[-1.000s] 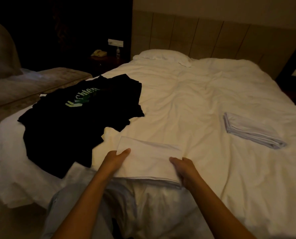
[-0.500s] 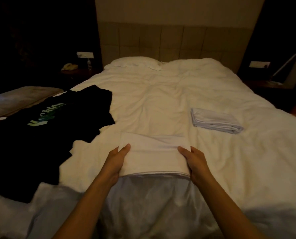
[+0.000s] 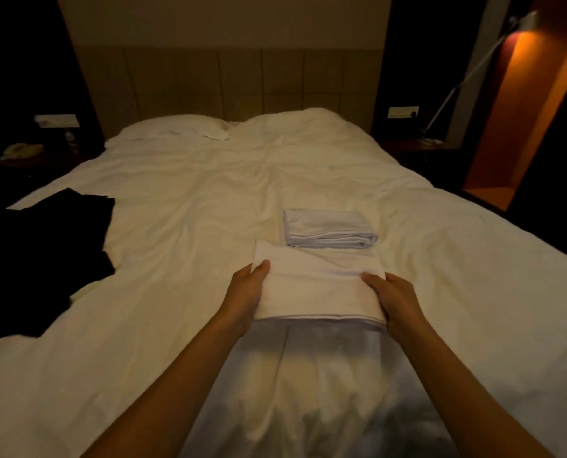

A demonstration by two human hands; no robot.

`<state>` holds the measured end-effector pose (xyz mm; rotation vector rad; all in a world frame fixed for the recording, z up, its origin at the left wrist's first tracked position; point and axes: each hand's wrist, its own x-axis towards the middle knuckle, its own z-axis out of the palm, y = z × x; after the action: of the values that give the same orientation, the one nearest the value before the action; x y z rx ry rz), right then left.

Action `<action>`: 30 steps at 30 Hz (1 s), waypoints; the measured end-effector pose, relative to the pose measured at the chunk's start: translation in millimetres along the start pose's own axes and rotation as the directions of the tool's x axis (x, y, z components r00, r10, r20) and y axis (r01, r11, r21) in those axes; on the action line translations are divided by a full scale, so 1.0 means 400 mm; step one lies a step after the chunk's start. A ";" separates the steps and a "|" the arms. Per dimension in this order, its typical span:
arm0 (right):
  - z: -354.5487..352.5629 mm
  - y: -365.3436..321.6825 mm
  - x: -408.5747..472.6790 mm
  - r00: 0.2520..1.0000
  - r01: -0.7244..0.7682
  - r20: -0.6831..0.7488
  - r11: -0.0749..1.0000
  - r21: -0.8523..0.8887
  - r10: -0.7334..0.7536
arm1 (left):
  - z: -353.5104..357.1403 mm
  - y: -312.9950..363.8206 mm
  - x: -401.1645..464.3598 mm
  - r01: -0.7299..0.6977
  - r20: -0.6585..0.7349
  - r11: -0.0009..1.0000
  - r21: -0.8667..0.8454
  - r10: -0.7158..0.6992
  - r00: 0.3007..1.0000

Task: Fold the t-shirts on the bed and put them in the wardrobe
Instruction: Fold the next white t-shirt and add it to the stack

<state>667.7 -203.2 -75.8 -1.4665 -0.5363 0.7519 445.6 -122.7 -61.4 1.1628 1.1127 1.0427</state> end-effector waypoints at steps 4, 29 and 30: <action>-0.023 -0.049 0.130 1.000 0.015 -0.024 1.000 -0.010 -0.015 | 0.095 0.028 0.116 -0.028 0.035 1.000 0.010 0.028 0.999; 0.102 -0.018 0.796 0.985 0.084 0.173 0.858 -0.506 0.006 | 0.295 -0.107 0.739 -0.081 -0.125 0.917 0.391 0.141 0.982; 0.101 -0.021 0.801 0.986 0.105 0.163 0.862 -0.496 -0.026 | 0.296 -0.108 0.738 -0.102 -0.133 0.919 0.381 0.164 0.978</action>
<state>853.9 59.1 -104.1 -1.8713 -0.9496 0.7005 609.2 145.2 -128.4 1.4931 1.4202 1.0730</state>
